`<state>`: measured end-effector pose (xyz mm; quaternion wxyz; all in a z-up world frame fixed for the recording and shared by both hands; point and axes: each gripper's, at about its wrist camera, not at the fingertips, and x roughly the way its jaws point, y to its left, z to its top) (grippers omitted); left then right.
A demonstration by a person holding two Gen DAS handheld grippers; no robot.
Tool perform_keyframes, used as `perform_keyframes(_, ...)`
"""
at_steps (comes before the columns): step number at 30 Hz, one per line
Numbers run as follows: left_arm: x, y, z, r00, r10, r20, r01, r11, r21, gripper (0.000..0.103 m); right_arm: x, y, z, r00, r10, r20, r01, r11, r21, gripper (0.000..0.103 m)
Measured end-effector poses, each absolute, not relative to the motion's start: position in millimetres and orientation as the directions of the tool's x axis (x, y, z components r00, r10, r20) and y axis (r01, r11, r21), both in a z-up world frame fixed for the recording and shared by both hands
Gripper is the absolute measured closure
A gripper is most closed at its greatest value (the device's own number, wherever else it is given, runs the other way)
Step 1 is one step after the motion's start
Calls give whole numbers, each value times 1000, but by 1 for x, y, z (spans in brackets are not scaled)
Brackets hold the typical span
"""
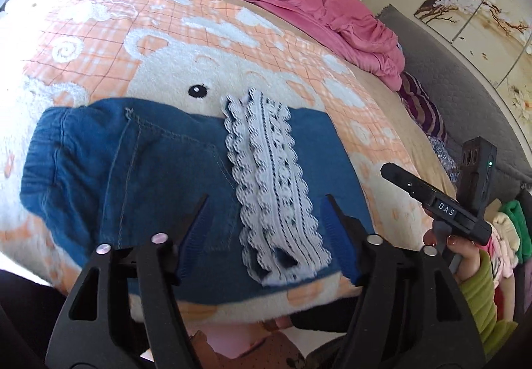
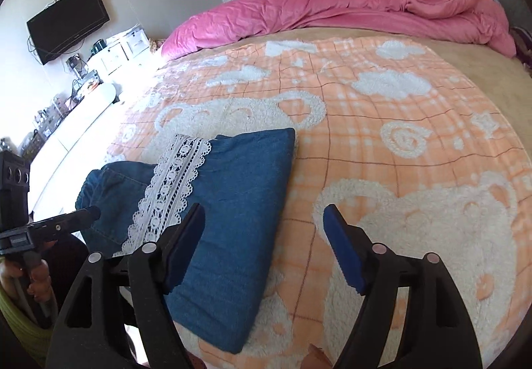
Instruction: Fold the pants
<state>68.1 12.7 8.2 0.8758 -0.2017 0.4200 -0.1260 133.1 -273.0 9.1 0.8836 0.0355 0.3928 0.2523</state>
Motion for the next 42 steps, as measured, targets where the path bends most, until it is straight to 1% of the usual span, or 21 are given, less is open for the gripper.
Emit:
perform_keyframes(1,65,10,7,610,-399,-685,57,884,-464,41,128,-275,9,564,479,-672,-417,868,269,24)
perform_keyframes(7,53,-2,-9,568,-401,-719,33,883,-468,41,108,-279,-3,538,490,-686,-415,862,291,24)
perform_keyframes(11,51,-9,-20,541,-407,-736,18,881,-474,41,102,-276,-14,495,495,-714,-419,856,302,24)
perform_keyframes(14,55,-14,-32,503,-451,-738,24,860,-509,41,100,-270,-26,447,489,-749,-421,854,306,24)
perform_keyframes(17,58,-15,-41,488,-433,-758,-3,868,-497,41,101,-267,-32,424,487,-764,-420,853,310,24)
perform_keyframes(20,58,-16,-43,497,-423,-758,-25,866,-499,42,104,-265,-37,407,482,-776,-413,855,314,23)
perform_keyframes(21,59,-16,-43,504,-422,-754,-28,864,-502,47,104,-264,-38,402,477,-782,-410,857,312,23)
perform_keyframes(22,60,-16,-44,510,-427,-747,-29,859,-510,59,104,-263,-38,402,474,-783,-412,858,307,23)
perform_keyframes(23,61,-17,-46,510,-423,-749,-34,860,-509,64,104,-262,-38,402,475,-783,-420,855,304,24)
perform_keyframes(24,61,-16,-48,511,-411,-755,-44,865,-500,76,103,-260,-37,396,479,-783,-430,850,303,24)
perform_keyframes(25,61,-16,-49,512,-410,-755,-43,865,-500,81,102,-258,-38,394,477,-786,-438,849,296,28)
perform_keyframes(26,61,-16,-49,512,-410,-755,-41,866,-499,82,101,-257,-38,394,472,-789,-442,850,287,37)
perform_keyframes(27,60,-17,-48,514,-407,-755,-35,870,-492,87,101,-256,-38,391,472,-790,-449,847,284,42)
perform_keyframes(28,58,-18,-47,515,-409,-753,-23,872,-489,90,99,-255,-38,385,478,-789,-457,842,288,60)
perform_keyframes(29,57,-18,-44,514,-410,-753,-11,875,-483,90,99,-254,-38,370,494,-787,-468,831,301,72)
perform_keyframes(34,43,-31,-34,506,-325,-799,41,934,-354,90,93,-252,-33,401,465,-789,-483,839,249,73)
perform_keyframes(35,43,-34,-35,506,-303,-808,45,944,-326,89,94,-251,-36,401,444,-802,-476,848,231,72)
perform_keyframes(36,44,-35,-37,504,-277,-818,40,954,-298,83,95,-249,-39,396,428,-812,-473,853,219,72)
perform_keyframes(39,47,-33,-41,504,-275,-819,35,954,-299,81,93,-249,-33,430,421,-798,-472,859,199,69)
perform_keyframes(41,47,-31,-40,509,-276,-815,36,953,-300,78,90,-254,-22,480,432,-763,-471,861,191,62)
perform_keyframes(42,47,-30,-38,515,-269,-814,31,955,-296,74,89,-255,-18,497,444,-746,-477,857,192,62)
